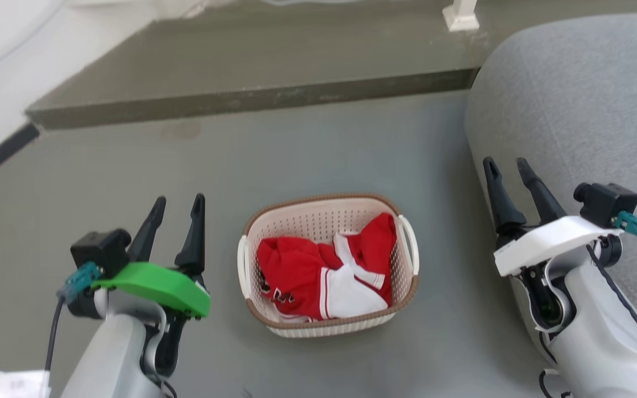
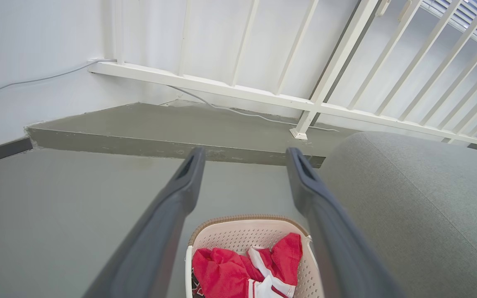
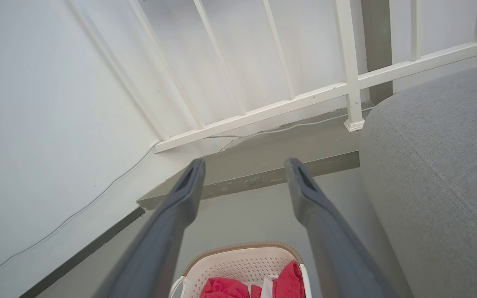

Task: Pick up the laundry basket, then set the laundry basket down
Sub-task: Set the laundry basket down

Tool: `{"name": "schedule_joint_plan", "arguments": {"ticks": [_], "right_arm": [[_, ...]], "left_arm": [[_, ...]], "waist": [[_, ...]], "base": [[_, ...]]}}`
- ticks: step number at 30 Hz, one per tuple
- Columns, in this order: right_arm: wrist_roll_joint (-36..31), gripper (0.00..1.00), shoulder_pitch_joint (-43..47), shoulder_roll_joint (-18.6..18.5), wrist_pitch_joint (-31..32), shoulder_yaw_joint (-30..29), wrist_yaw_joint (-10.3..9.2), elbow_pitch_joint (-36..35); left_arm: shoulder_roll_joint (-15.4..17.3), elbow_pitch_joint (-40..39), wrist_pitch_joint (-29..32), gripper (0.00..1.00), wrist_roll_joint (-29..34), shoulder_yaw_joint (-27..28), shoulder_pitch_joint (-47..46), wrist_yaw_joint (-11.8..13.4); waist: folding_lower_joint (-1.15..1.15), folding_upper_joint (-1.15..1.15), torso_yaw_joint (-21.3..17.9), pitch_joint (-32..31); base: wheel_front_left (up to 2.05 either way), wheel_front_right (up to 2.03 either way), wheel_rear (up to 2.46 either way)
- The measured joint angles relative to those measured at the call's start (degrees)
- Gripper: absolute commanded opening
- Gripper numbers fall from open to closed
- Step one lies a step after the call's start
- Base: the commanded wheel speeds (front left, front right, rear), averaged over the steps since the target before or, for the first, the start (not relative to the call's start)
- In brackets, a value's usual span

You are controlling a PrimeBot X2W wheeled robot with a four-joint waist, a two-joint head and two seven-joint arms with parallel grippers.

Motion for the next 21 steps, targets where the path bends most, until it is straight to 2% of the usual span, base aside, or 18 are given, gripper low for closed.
{"name": "schedule_joint_plan", "arguments": {"ticks": [21], "right_arm": [[-4.5,1.00,5.5,1.0,0.0,-1.7,-0.59,-4.5]], "left_arm": [[-0.8,-6.5,0.0,1.00,5.4,2.3,7.2,0.1]], "waist": [[0.00,0.00,-0.4,-3.8]], "base": [[0.00,0.00,0.00]]}}
